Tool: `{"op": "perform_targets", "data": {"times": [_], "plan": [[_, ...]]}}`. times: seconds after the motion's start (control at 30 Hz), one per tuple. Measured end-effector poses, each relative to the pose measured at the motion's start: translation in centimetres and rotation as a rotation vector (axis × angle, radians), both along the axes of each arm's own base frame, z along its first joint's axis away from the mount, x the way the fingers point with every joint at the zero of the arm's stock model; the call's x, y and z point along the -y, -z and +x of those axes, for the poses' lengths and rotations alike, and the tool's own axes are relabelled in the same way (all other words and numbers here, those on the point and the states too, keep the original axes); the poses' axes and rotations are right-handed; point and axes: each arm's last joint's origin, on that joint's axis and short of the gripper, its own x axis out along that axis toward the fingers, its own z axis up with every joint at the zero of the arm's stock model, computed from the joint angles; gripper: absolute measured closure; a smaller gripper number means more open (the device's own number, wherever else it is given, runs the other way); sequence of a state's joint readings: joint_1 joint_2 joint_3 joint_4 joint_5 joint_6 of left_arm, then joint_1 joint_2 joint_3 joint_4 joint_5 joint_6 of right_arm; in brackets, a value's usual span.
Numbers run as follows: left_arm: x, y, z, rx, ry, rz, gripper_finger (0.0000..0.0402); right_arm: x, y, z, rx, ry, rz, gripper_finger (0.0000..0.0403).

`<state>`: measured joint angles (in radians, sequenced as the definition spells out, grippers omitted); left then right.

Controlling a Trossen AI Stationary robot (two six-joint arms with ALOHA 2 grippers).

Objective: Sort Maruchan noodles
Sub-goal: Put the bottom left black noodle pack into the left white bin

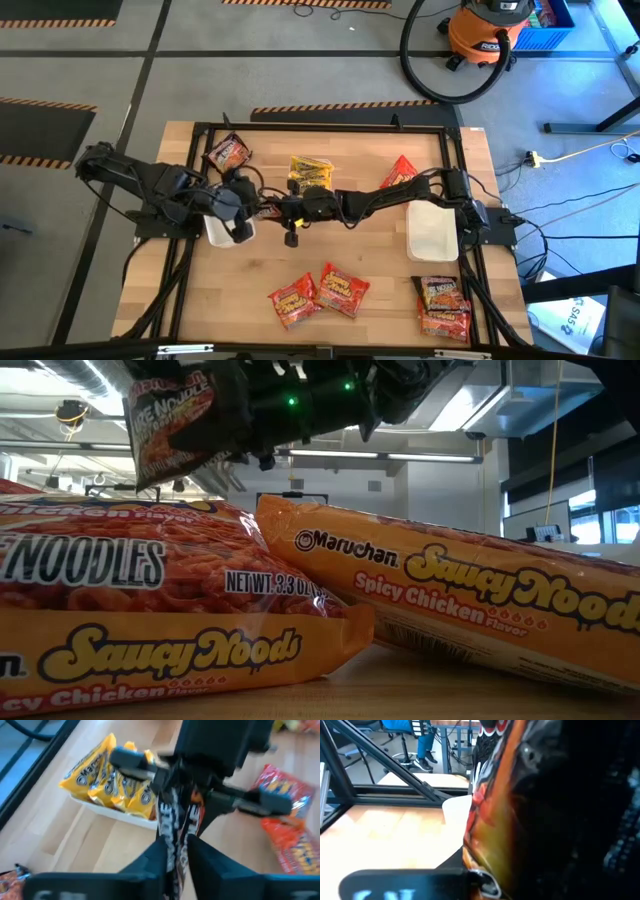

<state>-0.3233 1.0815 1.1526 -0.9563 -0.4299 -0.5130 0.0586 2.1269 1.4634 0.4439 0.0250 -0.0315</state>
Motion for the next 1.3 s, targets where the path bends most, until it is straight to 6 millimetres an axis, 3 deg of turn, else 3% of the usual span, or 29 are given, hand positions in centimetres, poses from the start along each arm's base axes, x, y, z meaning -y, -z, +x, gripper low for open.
{"op": "perform_targets", "data": {"times": [0.2,0.37,0.5,0.73,1.07,1.3], "plan": [[-0.6,-1.3,0.1,0.018,0.041,0.045,0.0240,-0.1,0.0,0.0,0.000,-0.039,-0.003,0.0340],[-1.2,-0.7,0.1,-0.056,0.026,0.049,0.0164,-0.1,-0.1,0.0,0.002,-0.049,-0.019,0.0337],[-0.8,0.0,0.7,-0.125,0.088,-0.024,0.0131,-0.1,-0.1,0.0,0.004,-0.049,-0.018,0.0336],[0.2,1.6,2.0,-0.225,0.125,-0.058,0.0128,-0.2,-0.9,0.3,-0.002,-0.050,-0.019,0.0335],[0.1,2.8,2.8,-0.315,0.085,0.012,0.0133,-0.8,-1.1,0.4,0.001,-0.067,-0.049,0.0341],[-0.1,2.7,2.8,-0.316,0.079,-0.005,0.0204,-0.9,-1.2,0.4,0.006,-0.070,-0.043,0.0332]]}}
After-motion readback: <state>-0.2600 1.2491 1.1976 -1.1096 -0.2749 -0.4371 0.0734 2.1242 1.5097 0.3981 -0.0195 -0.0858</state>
